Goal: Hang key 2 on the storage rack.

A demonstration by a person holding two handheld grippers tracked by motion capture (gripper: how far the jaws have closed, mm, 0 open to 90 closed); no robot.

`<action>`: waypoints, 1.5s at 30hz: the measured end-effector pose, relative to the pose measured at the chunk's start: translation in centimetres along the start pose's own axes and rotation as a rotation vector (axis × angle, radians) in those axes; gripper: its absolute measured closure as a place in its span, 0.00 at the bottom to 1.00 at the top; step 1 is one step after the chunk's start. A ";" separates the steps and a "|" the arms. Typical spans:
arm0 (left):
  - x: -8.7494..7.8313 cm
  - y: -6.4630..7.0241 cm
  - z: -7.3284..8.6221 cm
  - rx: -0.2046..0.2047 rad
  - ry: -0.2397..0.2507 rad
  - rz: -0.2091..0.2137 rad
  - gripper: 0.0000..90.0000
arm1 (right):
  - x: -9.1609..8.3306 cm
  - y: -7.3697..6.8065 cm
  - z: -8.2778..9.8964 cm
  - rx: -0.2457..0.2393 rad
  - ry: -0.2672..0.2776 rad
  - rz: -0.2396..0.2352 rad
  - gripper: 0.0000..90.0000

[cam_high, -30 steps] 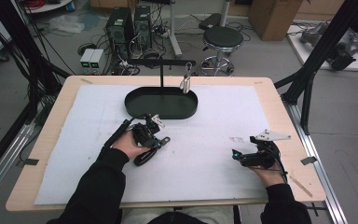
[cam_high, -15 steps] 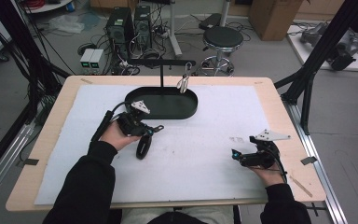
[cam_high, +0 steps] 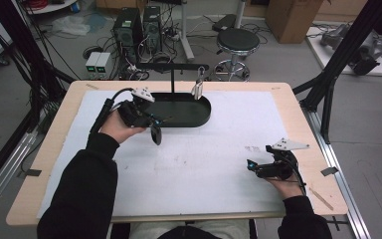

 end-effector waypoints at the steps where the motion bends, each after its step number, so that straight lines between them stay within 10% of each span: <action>1: -0.3 -0.2 -0.3 0.002 0.007 -0.006 0.96 | 0.0 0.0 0.0 0.002 0.000 0.000 0.01; 32: -4.8 -4.7 -6.9 0.125 0.000 -0.169 0.96 | 0.1 0.0 0.2 0.007 -0.026 -0.003 0.01; 45: -4.1 -8.6 -7.0 0.013 0.030 -0.220 0.96 | 0.2 0.1 0.2 -0.004 -0.028 -0.011 0.01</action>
Point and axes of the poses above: each handheld gripper's, and its own axes: x roughly forward along the jaws, z roughly out of its underside, y roughly to its right, the point moved 4 cm from there along x, roughly forward along the jaws, and after that the axes turned 5 degrees about -y, right-handed, at the moved point
